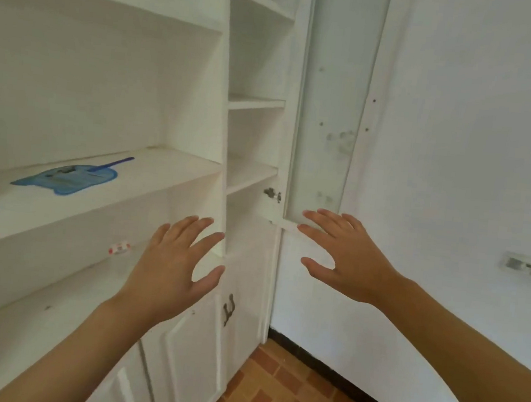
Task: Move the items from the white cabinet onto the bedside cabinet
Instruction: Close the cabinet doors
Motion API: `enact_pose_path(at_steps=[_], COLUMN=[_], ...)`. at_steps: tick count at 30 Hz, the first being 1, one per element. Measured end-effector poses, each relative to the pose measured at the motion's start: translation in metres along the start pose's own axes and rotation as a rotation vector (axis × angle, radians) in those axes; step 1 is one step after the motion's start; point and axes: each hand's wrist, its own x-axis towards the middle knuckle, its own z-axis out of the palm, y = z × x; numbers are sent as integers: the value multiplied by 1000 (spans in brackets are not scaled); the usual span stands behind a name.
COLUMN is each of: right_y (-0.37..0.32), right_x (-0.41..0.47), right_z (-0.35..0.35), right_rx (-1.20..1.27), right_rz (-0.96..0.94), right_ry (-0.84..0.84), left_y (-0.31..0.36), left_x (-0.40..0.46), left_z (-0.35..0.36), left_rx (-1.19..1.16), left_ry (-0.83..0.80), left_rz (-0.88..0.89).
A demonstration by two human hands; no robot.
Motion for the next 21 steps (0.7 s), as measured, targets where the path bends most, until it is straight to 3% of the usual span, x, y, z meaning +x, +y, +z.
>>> enact_pose_path(at_steps=[11, 21], right_y=[155, 254], right_x=[-90, -103], right_z=[-21, 7], right_rx=[-16, 18], right_rz=[212, 368], right_ry=[-19, -39], left_y=[125, 149], left_x=[118, 233], left_z=[71, 144], left_rx=[-66, -28], left_ry=[-70, -112], left_rz=[144, 242])
